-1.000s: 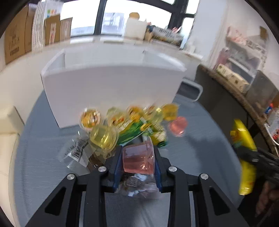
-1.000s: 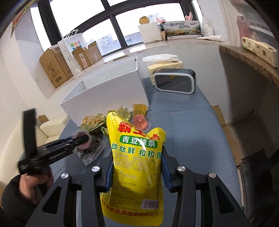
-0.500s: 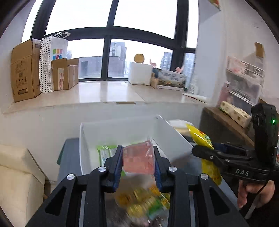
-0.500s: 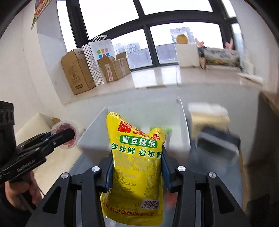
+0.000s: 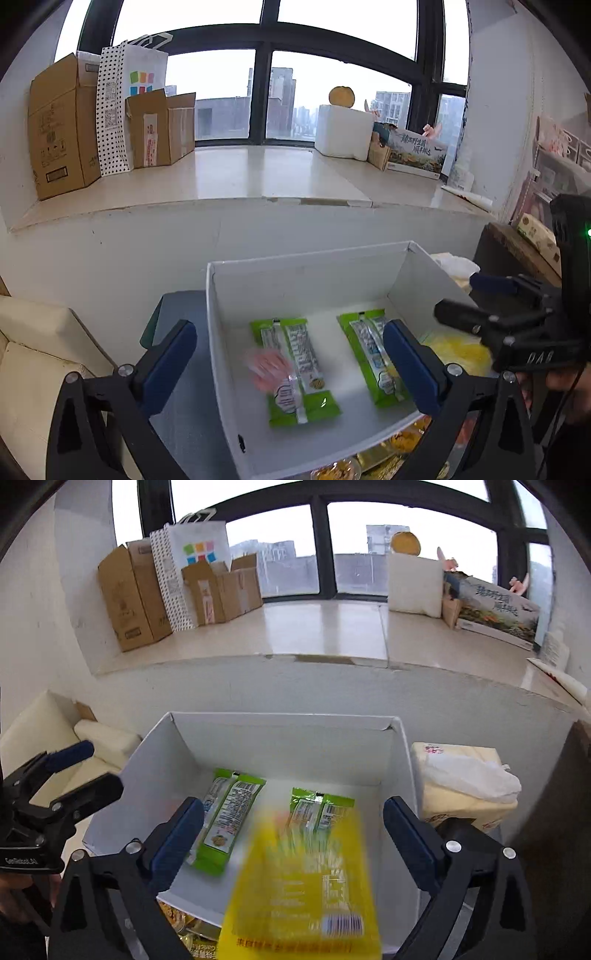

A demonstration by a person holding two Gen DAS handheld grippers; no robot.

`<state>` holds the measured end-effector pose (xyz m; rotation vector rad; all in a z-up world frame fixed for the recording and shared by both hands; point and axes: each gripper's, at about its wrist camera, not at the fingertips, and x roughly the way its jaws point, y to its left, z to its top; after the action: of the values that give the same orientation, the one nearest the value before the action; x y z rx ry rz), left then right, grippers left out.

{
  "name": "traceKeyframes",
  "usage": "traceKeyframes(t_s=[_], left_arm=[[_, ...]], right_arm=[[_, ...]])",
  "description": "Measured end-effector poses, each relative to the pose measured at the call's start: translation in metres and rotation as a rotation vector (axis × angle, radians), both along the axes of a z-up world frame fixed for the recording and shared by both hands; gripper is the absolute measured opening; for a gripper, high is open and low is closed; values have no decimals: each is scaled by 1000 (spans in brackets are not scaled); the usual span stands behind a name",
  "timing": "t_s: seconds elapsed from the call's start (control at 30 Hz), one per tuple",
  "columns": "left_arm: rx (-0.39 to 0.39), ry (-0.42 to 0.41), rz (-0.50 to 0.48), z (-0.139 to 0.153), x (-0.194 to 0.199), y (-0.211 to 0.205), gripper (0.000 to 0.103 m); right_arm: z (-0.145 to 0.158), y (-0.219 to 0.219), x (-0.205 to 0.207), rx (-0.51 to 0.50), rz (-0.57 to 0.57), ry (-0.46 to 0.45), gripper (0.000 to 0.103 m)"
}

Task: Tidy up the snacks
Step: 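Place the pink jelly cup and yellow pouch into the white box with both tools, then grasp a pink jelly cup with the right tool while the left tool grasps a yellow jelly cup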

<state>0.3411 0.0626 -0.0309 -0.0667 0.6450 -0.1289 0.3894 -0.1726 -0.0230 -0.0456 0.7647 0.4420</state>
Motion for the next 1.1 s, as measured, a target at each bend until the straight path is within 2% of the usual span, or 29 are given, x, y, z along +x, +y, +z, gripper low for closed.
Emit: traceKeyframes(t_s=[0.17, 0.33, 0.47, 0.57, 0.67, 0.8, 0.93, 1.1], left_arm=[[29, 13, -7, -4, -10, -3, 103], [11, 4, -12, 8, -33, -7, 103], [26, -33, -40, 18, -67, -18, 103], [24, -54, -66, 23, -100, -26, 103], [5, -76, -77, 21, -141, -33, 103], [-24, -64, -99, 6, -188, -42, 103], [-89, -49, -119, -18, -238, -46, 103], [-90, -11, -91, -41, -268, -46, 103]], right_arm=[[6, -8, -10, 20, 11, -16, 103], [25, -17, -41, 73, 43, -67, 103], [34, -24, -78, 104, 91, -91, 103], [34, -29, -109, 29, 103, -119, 103], [29, -41, -135, 48, 87, -111, 103], [7, -58, -171, 75, 45, -71, 103], [-31, -79, -203, 109, -11, 1, 103], [-84, -93, -215, 106, -58, 102, 103]])
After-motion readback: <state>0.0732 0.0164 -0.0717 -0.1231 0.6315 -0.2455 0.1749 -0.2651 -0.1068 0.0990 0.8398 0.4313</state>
